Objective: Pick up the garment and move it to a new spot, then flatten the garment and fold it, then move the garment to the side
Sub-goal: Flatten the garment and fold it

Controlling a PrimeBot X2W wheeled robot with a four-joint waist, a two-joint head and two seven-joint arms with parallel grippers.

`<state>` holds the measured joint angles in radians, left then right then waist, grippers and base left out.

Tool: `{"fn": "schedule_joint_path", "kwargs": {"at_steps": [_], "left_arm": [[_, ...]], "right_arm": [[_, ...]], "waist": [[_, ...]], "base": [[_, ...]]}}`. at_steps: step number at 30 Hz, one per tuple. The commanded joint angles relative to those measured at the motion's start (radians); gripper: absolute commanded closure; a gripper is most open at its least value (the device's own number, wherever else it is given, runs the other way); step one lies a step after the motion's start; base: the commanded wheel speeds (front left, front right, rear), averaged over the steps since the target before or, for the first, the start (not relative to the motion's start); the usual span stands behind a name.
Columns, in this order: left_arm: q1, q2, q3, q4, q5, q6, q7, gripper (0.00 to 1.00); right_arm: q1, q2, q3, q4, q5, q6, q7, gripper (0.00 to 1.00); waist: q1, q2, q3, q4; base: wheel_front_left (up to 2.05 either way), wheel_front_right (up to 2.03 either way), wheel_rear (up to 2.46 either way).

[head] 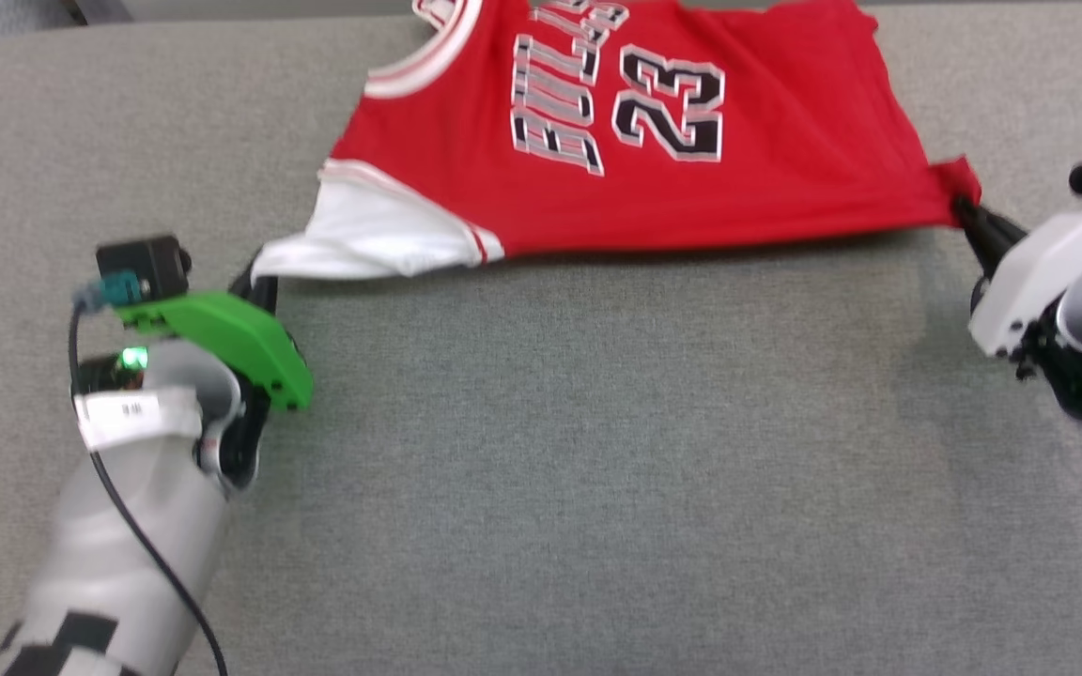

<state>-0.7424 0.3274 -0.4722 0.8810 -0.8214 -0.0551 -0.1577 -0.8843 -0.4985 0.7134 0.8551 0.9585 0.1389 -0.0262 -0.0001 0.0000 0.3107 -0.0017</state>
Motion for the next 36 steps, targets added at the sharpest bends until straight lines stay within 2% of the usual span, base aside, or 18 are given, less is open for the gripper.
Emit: {"fn": "schedule_joint_path", "kwargs": {"at_steps": [1, 5, 7, 16, 21, 28, 36], "left_arm": [[0.049, 0.022, 0.001, -0.027, -0.009, 0.015, -0.004, 1.0], [0.19, 0.052, -0.006, -0.153, -0.016, 0.059, 0.022, 1.0], [0.263, 0.074, -0.005, -0.228, -0.02, 0.096, 0.038, 1.0], [0.607, 0.19, 0.025, -0.647, -0.059, 0.29, 0.13, 1.0], [0.752, 0.244, 0.041, -0.823, -0.072, 0.383, 0.169, 1.0], [0.922, 0.273, 0.056, -1.0, -0.098, 0.492, 0.203, 1.0], [1.04, 0.296, 0.076, -1.115, -0.117, 0.559, 0.211, 1.0]], "right_arm": [[0.037, -0.015, 0.001, -0.009, 0.007, -0.008, -0.012, 1.0], [0.135, -0.039, -0.001, -0.051, 0.011, -0.008, -0.021, 1.0], [0.184, -0.048, -0.007, -0.072, 0.011, -0.008, -0.024, 1.0], [0.393, -0.078, -0.078, -0.169, -0.015, -0.008, -0.006, 1.0], [0.504, -0.081, -0.144, -0.225, -0.047, -0.008, 0.021, 1.0], [0.693, -0.065, -0.287, -0.315, -0.111, -0.008, 0.084, 1.0], [0.928, 0.001, -0.516, -0.495, -0.241, -0.008, 0.195, 1.0]], "waist": [[0.0001, 0.0, -0.073, 0.009], [0.0001, 0.0, -0.127, 0.014], [0.0001, 0.0, -0.154, 0.014], [0.0001, 0.0, -0.243, 0.013], [0.0001, 0.0, -0.272, 0.013], [0.0001, 0.0, -0.302, 0.018], [0.0001, 0.0, -0.305, 0.025]], "base": [[0.0, 0.0, 0.0], [0.0, 0.0, 0.0], [0.0, 0.0, 0.0], [0.0, 0.0, 0.0], [0.0, 0.0, 0.0], [0.0, 0.0, 0.0], [0.0, 0.0, 0.0]]}}
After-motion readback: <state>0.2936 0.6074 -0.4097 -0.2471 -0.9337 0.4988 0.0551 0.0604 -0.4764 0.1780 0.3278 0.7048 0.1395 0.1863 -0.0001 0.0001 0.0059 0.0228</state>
